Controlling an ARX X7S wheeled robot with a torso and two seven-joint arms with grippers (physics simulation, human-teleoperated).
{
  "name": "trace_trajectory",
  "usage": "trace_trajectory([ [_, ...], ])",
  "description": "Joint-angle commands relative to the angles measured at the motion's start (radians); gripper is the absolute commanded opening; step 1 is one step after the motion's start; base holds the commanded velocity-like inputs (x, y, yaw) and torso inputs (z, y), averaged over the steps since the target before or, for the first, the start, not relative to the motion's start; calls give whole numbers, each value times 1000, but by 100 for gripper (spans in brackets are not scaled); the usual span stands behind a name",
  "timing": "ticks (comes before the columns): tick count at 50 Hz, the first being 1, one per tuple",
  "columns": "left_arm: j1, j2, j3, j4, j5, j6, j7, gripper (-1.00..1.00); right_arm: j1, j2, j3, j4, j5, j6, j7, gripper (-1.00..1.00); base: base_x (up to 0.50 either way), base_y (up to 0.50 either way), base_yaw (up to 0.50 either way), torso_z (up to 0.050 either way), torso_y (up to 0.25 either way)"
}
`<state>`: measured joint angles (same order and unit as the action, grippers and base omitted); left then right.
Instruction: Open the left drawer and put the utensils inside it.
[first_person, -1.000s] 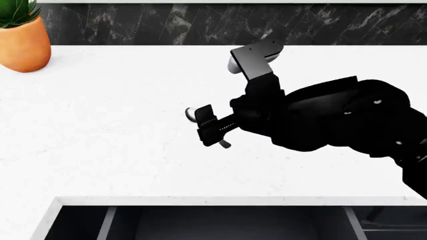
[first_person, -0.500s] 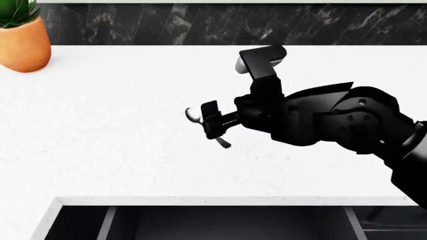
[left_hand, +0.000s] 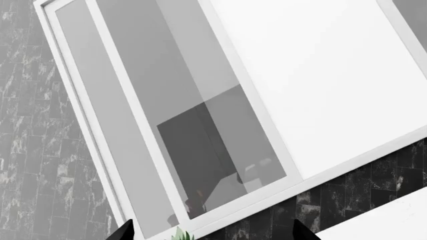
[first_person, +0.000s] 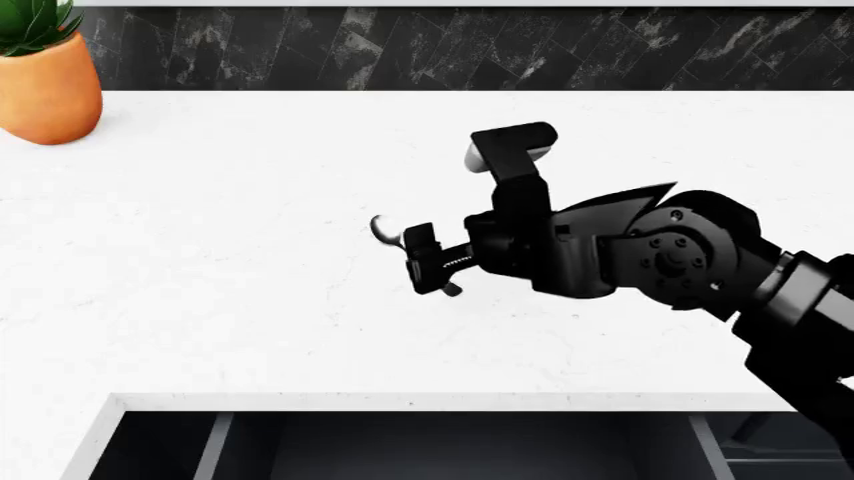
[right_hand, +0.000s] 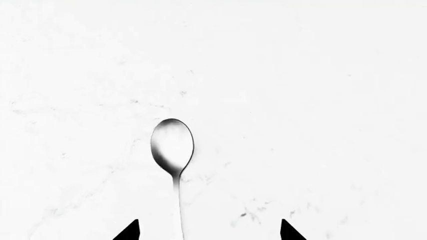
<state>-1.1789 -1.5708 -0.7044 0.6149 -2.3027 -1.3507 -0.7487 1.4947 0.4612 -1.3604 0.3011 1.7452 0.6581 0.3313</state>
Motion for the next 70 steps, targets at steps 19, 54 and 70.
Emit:
trace_trajectory([
  [19,-8,0,4,-2,0,-2,2,100,-39,-48,-73,32,-66,38,-56,100,0,0,0,0,0],
  [54,-16,0,10,0,3,0,7,100,-51,-65,-129,57,-87,105,-64,-100,0,0,0,-1,0],
  [70,-20,0,13,0,3,0,7,100,-47,-54,-128,27,-97,105,-75,-100,0,0,0,-1,0],
])
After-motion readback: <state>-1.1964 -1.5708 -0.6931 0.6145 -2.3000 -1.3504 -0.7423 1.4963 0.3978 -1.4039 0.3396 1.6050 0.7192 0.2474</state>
